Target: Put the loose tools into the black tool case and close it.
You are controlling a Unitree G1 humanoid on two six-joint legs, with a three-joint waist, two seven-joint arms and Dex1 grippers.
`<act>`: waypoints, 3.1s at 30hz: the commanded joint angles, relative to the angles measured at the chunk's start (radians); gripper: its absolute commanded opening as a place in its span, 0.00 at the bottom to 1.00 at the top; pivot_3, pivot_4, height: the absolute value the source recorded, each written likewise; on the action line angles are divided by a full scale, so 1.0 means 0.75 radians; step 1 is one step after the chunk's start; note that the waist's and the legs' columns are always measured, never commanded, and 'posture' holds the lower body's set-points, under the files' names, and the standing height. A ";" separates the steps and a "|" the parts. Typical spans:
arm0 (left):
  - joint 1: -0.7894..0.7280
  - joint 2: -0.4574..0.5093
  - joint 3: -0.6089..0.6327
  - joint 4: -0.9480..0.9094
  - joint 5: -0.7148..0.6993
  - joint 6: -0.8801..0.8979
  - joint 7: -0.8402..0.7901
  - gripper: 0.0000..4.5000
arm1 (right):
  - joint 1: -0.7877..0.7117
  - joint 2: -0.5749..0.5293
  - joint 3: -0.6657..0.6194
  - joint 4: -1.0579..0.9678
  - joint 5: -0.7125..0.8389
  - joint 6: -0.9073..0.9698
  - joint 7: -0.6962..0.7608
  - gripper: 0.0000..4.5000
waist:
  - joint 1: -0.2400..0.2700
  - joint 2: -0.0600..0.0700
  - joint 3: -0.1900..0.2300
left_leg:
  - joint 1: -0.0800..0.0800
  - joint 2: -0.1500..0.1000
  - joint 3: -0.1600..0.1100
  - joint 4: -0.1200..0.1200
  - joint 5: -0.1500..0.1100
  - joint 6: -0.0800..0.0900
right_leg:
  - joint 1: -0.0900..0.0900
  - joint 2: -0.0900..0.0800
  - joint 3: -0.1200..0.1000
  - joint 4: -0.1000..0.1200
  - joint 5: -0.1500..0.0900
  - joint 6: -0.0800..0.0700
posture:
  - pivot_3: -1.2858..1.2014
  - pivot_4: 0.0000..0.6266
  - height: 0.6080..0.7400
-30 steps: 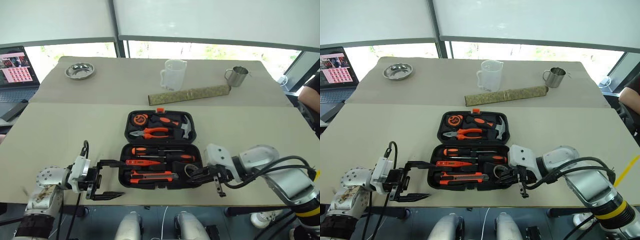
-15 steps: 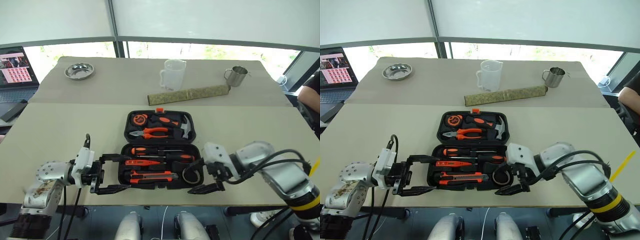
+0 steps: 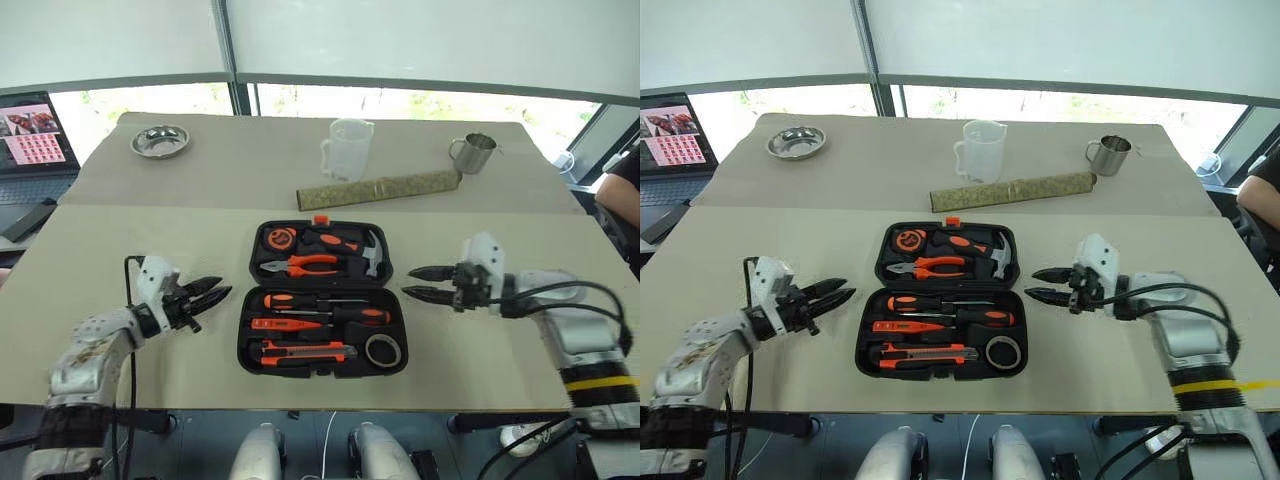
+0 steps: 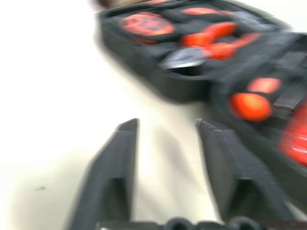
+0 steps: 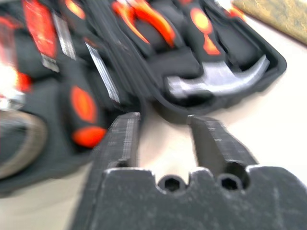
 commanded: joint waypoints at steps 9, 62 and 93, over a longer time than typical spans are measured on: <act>-0.107 -0.124 -0.190 -0.032 0.110 0.005 0.020 0.00 | -0.015 0.109 0.094 -0.032 -0.118 -0.055 -0.083 0.01 | 0.005 0.000 0.000 | 0.001 -0.001 0.000 0.003 0.000 -0.001 | -0.001 0.000 0.001 0.007 0.000 0.000 | 0.52 0.24 1.00; -0.528 -0.032 -0.094 -0.243 -0.171 1.346 0.401 0.34 | -0.470 0.190 -0.107 -0.305 0.291 2.009 -0.865 0.09 | -0.005 -0.005 0.006 | -0.010 -0.003 -0.008 0.012 0.000 0.000 | -0.007 -0.001 -0.002 0.012 -0.001 0.001 | 0.52 0.24 1.00; 0.244 -0.016 -0.012 0.034 0.405 -1.032 0.016 0.43 | 0.308 -0.147 0.122 -0.143 -0.592 -0.952 -0.739 0.23 | 0.001 -0.008 0.010 | 0.022 -0.005 0.007 -0.001 -0.003 0.002 | 0.023 -0.014 -0.001 -0.006 0.000 0.005 | 0.52 0.24 1.00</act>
